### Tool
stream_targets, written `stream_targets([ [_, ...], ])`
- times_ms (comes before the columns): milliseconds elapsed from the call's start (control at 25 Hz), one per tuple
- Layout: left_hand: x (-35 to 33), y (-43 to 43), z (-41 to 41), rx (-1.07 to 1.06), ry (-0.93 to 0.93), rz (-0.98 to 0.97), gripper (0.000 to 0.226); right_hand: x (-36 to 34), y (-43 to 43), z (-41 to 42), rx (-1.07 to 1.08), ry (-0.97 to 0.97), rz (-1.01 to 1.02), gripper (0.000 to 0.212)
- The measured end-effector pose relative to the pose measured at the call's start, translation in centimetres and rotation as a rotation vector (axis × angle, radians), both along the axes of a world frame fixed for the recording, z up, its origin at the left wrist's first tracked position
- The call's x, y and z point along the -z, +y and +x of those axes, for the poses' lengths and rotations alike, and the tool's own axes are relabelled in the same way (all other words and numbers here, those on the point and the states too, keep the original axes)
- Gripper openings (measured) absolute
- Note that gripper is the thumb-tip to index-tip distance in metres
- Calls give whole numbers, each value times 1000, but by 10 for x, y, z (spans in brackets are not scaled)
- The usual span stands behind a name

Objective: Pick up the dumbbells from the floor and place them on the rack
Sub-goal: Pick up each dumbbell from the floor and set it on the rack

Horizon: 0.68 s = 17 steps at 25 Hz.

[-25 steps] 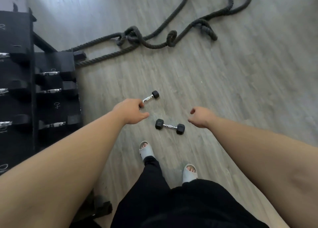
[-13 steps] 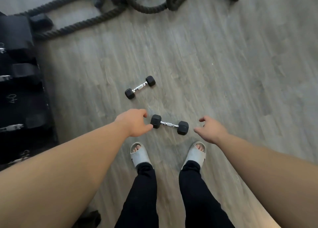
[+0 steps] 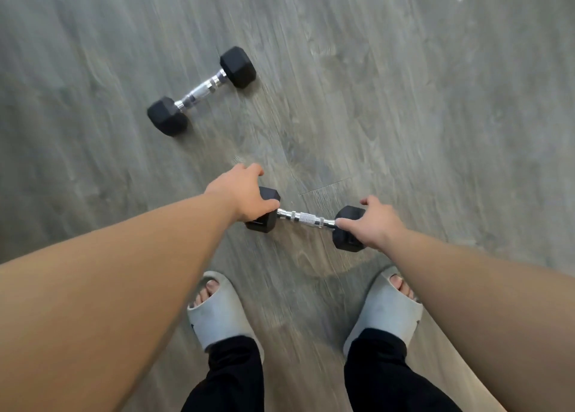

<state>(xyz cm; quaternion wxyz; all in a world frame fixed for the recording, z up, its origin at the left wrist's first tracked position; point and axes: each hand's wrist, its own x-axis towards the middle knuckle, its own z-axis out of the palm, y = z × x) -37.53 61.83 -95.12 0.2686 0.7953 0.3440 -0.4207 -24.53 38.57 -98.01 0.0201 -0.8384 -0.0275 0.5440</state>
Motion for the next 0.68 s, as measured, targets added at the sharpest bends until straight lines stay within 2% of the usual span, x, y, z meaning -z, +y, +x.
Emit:
stream_targets([
  [120,49,-15,-4,-76,55,-46,97,36,-3,-9,105,23,18,94],
  [280,67,-22,-14,-283,44,-95,102,49,-7,-9,213,12,10,72],
  [440,63,-22,-22,-384,-12,-85,81,45,-6,-14,289,-10,34,62],
  [560,49,-17,-24,-383,-31,-67,81,32,0,-17,323,-23,50,63],
  [680,4,6,-24,-347,-28,-43,81,-5,17,-19,341,-11,86,60],
])
